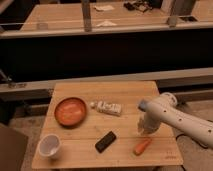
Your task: Place the pepper in the ceramic cup
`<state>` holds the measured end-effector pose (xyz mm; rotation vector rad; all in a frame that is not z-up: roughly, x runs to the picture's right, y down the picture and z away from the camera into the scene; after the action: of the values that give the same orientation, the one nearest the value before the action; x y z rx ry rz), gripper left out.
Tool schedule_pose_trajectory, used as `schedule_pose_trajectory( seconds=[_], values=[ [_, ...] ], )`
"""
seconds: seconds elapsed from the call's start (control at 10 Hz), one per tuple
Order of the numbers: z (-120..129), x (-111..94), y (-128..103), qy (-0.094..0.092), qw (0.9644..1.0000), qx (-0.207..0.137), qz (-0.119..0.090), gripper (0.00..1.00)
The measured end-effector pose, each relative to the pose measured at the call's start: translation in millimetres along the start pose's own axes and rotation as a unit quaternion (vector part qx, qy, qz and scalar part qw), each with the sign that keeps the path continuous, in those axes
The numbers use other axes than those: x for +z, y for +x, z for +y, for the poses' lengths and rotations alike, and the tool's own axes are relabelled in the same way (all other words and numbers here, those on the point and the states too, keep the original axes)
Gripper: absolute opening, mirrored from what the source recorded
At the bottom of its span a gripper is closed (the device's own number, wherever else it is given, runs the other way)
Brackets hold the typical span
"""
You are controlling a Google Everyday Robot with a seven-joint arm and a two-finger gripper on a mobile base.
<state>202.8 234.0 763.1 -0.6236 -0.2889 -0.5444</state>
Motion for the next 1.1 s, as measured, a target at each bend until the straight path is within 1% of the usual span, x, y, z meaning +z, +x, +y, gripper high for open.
schedule_pose_trajectory(
  seconds=[0.1, 0.2, 0.3, 0.4, 0.5, 0.6, 0.7, 0.8, 0.9, 1.0, 1.1],
  values=[
    [0.1, -1.4, 3.9, -0.001, 1.0000, -0.003, 0.002, 0.21],
    [2.2, -8.9, 6.3, -0.005, 0.9999, -0.009, 0.001, 0.25],
    [6.4, -11.7, 5.6, -0.008, 0.9999, -0.013, -0.003, 0.35],
    [9.6, -9.9, 6.6, -0.014, 0.9997, -0.018, -0.006, 0.46],
    [6.6, -2.0, 6.9, -0.015, 0.9995, -0.025, -0.011, 0.57],
    [6.4, 1.4, 10.8, -0.012, 0.9995, -0.025, -0.014, 0.62],
    [8.6, 0.3, 14.3, -0.014, 0.9995, -0.025, -0.015, 0.62],
    [11.8, -1.9, 18.4, -0.016, 0.9994, -0.025, -0.017, 0.54],
    [12.3, -5.1, 18.7, -0.016, 0.9993, -0.029, -0.017, 0.43],
    [15.0, -4.9, 19.3, -0.019, 0.9992, -0.032, -0.016, 0.35],
    [16.3, -1.8, 17.0, -0.019, 0.9989, -0.042, -0.010, 0.25]
  ],
)
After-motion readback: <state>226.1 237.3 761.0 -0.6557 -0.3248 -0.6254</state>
